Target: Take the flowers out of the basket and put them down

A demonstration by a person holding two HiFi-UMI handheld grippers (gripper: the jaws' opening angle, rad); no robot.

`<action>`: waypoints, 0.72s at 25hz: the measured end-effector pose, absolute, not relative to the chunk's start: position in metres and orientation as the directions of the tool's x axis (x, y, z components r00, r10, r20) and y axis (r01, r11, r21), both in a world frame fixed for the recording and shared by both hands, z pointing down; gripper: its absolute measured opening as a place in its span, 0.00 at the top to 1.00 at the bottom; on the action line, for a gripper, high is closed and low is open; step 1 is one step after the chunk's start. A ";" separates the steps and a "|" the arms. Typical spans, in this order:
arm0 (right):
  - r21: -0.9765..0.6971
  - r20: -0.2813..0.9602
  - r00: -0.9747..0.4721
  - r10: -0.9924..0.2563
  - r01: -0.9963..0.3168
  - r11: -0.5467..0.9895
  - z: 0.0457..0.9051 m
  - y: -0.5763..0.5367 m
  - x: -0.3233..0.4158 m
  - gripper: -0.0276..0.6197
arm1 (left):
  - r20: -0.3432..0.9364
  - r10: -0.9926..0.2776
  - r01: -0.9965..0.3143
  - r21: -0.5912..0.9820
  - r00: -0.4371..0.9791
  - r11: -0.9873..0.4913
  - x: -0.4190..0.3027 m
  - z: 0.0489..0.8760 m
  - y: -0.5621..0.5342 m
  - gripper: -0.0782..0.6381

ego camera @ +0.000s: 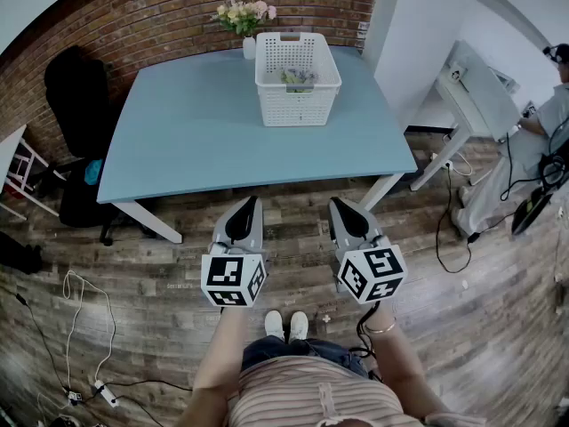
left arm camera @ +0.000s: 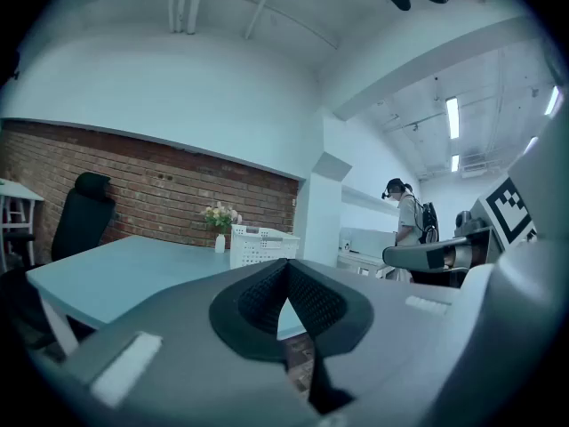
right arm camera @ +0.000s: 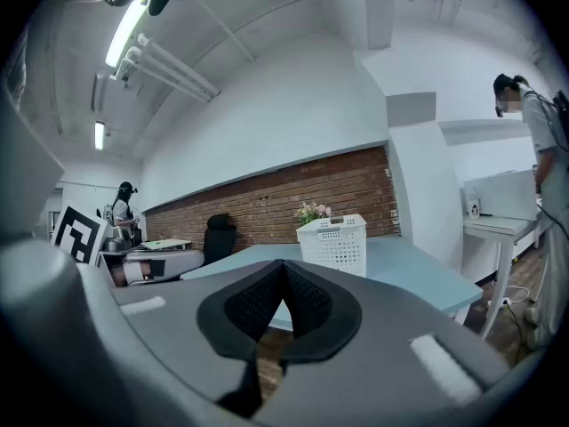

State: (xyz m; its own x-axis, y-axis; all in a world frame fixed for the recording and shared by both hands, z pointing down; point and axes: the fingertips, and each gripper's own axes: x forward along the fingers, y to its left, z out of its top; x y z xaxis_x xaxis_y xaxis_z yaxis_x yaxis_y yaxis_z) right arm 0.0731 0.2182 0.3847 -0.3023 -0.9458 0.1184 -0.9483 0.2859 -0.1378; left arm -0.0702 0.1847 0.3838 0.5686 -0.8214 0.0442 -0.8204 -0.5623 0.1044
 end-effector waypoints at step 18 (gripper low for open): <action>-0.164 0.141 -0.317 -0.938 -0.942 0.293 0.398 0.209 0.088 0.95 | 0.060 -0.821 -0.820 0.124 0.568 -0.559 -0.057 0.391 0.170 0.88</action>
State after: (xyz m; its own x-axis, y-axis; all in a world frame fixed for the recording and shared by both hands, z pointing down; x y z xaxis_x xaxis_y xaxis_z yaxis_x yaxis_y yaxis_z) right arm 0.0878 0.2086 0.3982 -0.3167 -0.9380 0.1409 -0.9419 0.2934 -0.1635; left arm -0.0574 0.1700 0.3914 0.5681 -0.8207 0.0603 -0.8201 -0.5586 0.1241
